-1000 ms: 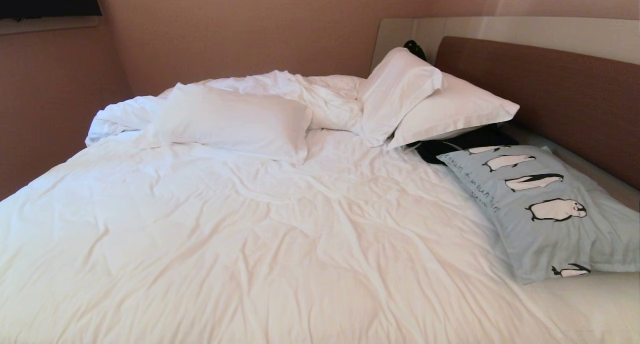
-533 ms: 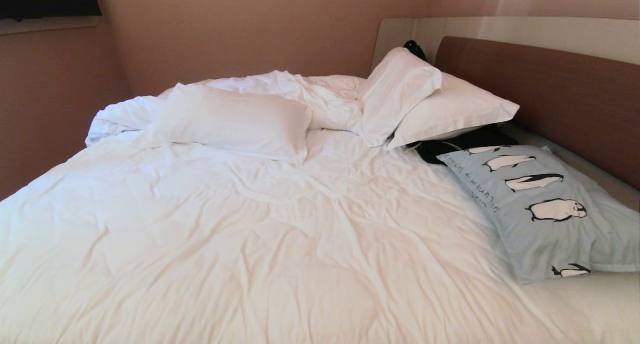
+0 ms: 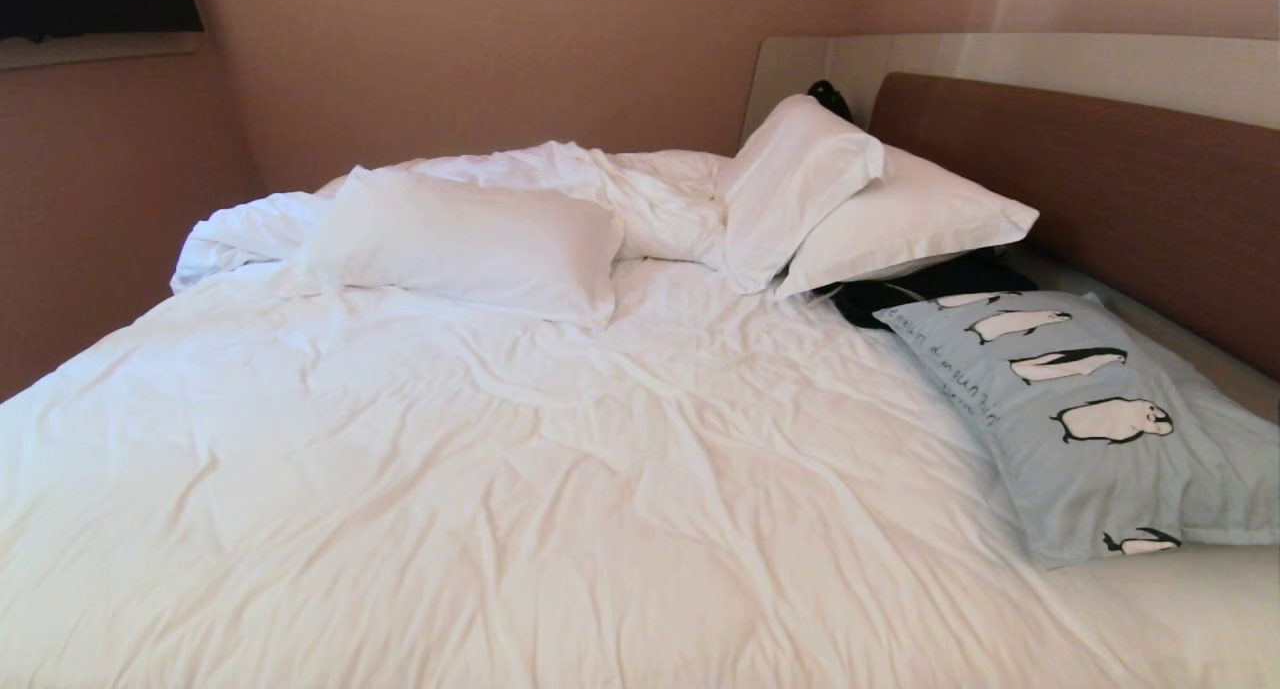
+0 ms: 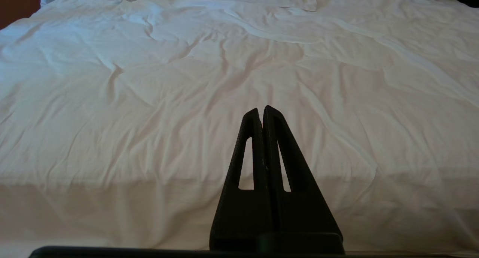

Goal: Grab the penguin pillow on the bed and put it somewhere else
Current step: Pick up the pillow

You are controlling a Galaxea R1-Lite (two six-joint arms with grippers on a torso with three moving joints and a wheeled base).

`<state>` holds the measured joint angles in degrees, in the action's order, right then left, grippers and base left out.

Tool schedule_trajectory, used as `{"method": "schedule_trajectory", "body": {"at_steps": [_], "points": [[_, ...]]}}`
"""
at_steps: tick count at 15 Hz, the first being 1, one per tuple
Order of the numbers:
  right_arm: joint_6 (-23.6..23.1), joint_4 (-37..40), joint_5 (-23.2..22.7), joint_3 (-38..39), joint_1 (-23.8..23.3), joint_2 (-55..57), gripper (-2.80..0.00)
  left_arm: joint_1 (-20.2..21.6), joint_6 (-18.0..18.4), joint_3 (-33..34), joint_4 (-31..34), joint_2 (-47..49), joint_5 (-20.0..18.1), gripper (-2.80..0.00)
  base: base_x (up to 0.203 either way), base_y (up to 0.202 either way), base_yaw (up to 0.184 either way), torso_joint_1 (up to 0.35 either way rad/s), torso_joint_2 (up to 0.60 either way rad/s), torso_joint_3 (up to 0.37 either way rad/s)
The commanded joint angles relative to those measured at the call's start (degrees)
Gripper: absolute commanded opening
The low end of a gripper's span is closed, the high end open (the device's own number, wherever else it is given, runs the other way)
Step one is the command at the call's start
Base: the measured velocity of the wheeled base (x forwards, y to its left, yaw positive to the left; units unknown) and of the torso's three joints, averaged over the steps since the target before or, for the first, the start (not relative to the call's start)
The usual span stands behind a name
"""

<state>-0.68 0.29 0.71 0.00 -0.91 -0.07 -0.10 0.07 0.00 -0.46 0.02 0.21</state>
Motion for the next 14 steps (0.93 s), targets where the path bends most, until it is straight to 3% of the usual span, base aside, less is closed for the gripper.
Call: {"method": "schedule_trajectory", "body": {"at_steps": [1,14], "points": [[0.1,0.0,0.0,0.1,0.0,0.0,-2.8,0.0,0.0,0.0,0.0,0.0,0.0,-2.8,0.0,0.0,0.0,0.0,0.0,0.0],[0.1,0.0,0.0,0.1,-0.1,0.0,-2.8,0.0,0.0,0.0,-0.1,0.0,0.0,-2.8,0.0,0.0,0.0,0.0,0.0,0.0]]}}
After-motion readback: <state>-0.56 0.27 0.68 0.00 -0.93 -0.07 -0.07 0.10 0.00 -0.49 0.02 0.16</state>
